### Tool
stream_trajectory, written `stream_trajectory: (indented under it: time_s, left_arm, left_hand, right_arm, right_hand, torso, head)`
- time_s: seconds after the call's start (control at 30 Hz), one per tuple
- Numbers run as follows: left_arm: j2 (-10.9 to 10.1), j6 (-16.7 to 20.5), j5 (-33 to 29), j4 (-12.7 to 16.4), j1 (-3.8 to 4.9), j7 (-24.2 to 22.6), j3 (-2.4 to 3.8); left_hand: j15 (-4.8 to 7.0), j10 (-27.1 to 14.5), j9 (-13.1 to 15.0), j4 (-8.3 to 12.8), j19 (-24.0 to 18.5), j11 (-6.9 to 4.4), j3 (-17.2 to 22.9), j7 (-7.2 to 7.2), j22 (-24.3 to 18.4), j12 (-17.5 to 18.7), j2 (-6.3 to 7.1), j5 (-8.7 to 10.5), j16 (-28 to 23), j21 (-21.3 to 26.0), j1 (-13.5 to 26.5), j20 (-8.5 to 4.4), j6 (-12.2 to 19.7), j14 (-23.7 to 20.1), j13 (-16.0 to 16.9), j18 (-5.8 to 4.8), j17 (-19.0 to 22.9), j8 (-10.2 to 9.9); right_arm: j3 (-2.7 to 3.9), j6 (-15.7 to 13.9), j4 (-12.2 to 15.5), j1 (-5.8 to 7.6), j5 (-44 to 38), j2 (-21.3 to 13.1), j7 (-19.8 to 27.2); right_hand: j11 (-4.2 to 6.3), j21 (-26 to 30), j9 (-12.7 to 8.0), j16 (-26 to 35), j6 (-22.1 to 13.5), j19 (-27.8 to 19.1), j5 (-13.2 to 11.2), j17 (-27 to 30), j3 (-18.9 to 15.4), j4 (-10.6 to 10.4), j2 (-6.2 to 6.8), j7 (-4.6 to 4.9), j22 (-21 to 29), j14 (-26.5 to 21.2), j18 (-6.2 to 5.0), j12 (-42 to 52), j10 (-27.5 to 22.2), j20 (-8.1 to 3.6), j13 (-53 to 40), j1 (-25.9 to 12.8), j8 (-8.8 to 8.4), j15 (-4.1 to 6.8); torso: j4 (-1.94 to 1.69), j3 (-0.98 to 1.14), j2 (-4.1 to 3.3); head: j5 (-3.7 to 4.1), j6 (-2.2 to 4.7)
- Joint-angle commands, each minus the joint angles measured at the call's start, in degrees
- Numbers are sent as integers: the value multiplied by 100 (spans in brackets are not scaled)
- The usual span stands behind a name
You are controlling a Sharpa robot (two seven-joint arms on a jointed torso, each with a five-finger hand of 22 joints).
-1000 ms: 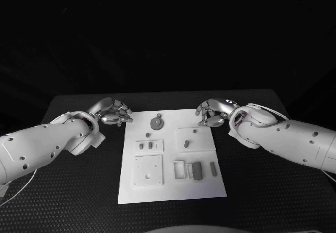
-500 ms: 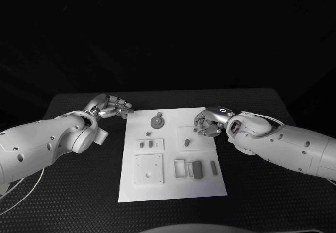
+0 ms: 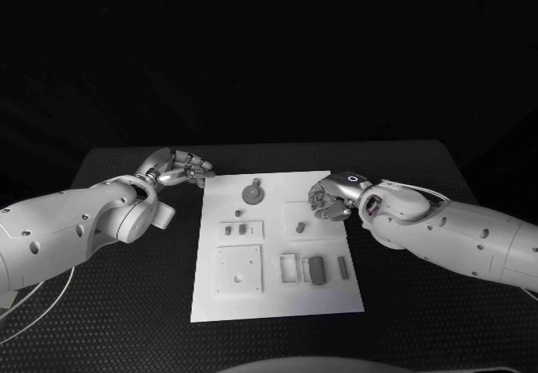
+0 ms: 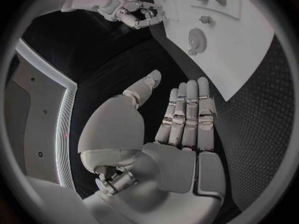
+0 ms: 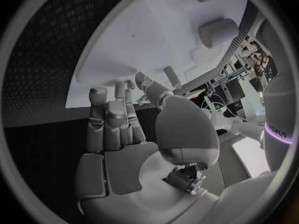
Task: Assemble the parts on the task board
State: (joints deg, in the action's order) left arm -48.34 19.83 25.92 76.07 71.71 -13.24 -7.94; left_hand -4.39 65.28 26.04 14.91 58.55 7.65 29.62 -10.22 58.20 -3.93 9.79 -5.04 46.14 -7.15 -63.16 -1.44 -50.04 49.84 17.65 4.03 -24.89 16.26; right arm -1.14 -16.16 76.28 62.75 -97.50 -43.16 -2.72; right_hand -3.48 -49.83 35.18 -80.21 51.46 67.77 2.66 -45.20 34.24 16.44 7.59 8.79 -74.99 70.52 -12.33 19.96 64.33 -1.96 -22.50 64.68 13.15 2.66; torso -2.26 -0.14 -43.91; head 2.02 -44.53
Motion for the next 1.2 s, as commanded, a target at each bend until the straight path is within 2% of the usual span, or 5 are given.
stream_trajectory:
  time_s: [0.03,0.47,0.7,1.03,1.2]
  left_arm:
    - [10,-93,-97,11,9,-94,5]
    - [17,-119,-110,1,9,-76,5]
    - [16,-108,-110,-12,9,-65,5]
    - [1,-93,-110,-26,8,-41,5]
    - [7,-87,-110,-38,8,-32,5]
  left_hand:
    - [-36,-54,10,7,-11,-3,-37,-8,-10,2,-15,25,-34,24,56,45,26,-13,-6,-48,-8,33]
    - [-42,-60,10,-4,-7,1,-45,-9,-27,3,-25,25,-58,41,72,51,30,-12,-7,-45,-16,34]
    - [-42,-63,9,-3,-6,1,-48,-10,-33,3,-24,26,-66,47,73,52,36,-11,-8,-43,-20,31]
    - [-44,-70,5,1,1,3,-56,-20,-44,3,-20,27,-82,59,74,55,61,-5,-9,-39,-29,20]
    - [-43,-69,2,-2,13,3,-60,-27,-50,1,-25,30,-88,62,77,55,77,6,-9,-36,-38,13]
  right_arm:
    - [-4,66,-22,-5,-123,25,8]
    - [-32,142,-106,-9,-358,137,-43]
    - [-133,150,-76,-14,-748,156,-116]
    - [-149,119,-39,-21,-870,144,-147]
    - [-155,-7,13,-31,-986,137,-163]
  right_hand:
    - [-6,-23,6,-11,79,-12,7,9,26,9,-83,28,-75,26,-267,-36,78,-51,18,22,33,14]
    - [37,-37,18,-17,196,-19,7,12,41,24,-352,-19,-92,38,-267,-101,255,-48,80,147,93,53]
    - [2,-21,8,42,299,-8,7,51,-5,11,-267,-57,-71,50,-267,-287,205,-43,177,86,130,26]
    - [-198,156,-71,291,370,32,7,201,34,5,-200,-72,44,160,-267,-915,-30,1,584,7,119,-168]
    - [-209,225,-81,322,431,20,7,213,63,7,-264,-94,79,171,-267,-1009,27,17,681,19,143,-179]
  torso:
    - [2,-1,2]
    - [2,7,0]
    - [-2,7,0]
    - [4,6,2]
    - [4,9,-1]
  head:
    - [-5,-5]
    - [1,-26]
    - [-6,-39]
    - [-8,-51]
    - [-11,-55]
